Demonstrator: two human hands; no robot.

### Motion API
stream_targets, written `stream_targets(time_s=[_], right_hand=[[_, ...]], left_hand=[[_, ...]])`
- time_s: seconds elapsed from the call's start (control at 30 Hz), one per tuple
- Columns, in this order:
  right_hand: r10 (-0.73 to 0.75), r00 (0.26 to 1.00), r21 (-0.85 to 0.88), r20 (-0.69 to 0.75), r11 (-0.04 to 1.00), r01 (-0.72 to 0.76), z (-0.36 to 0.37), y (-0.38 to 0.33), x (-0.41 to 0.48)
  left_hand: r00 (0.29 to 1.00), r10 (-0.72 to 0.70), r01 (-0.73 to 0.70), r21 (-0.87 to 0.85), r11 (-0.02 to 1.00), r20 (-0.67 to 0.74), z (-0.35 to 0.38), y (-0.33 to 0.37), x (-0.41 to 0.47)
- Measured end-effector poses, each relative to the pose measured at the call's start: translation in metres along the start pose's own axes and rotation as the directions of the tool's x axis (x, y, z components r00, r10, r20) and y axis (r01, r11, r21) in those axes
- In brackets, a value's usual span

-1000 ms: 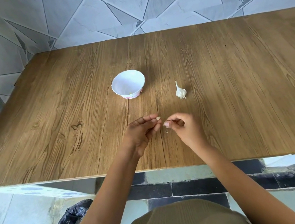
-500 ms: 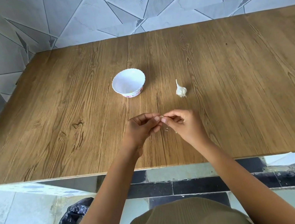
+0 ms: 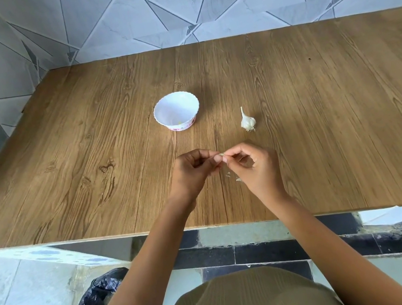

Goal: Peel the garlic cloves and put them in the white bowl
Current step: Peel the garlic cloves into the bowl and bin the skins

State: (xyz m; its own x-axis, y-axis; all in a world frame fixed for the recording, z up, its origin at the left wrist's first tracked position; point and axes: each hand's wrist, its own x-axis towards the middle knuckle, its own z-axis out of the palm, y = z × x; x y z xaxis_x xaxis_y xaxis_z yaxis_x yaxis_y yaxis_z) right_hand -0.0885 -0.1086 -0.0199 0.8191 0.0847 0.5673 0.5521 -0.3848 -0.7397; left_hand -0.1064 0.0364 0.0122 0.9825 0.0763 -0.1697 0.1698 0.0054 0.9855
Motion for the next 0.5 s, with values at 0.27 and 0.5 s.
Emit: stream_targets(time_s=[0.27,0.5], right_hand=[[0.505,0.842,0.392,0.188,0.748,-0.536,-0.005,-0.003,-0.002],[0.183,0.974,-0.274,0.136,0.951,-0.141,0.004,0.021,-0.013]], left_hand=[[0.996,-0.089,0.091,-0.211,0.973,0.021,-0.006,-0.003,0.000],[0.996,-0.091,0.089,-0.134,0.987,-0.009,-0.014,-0.008,0.004]])
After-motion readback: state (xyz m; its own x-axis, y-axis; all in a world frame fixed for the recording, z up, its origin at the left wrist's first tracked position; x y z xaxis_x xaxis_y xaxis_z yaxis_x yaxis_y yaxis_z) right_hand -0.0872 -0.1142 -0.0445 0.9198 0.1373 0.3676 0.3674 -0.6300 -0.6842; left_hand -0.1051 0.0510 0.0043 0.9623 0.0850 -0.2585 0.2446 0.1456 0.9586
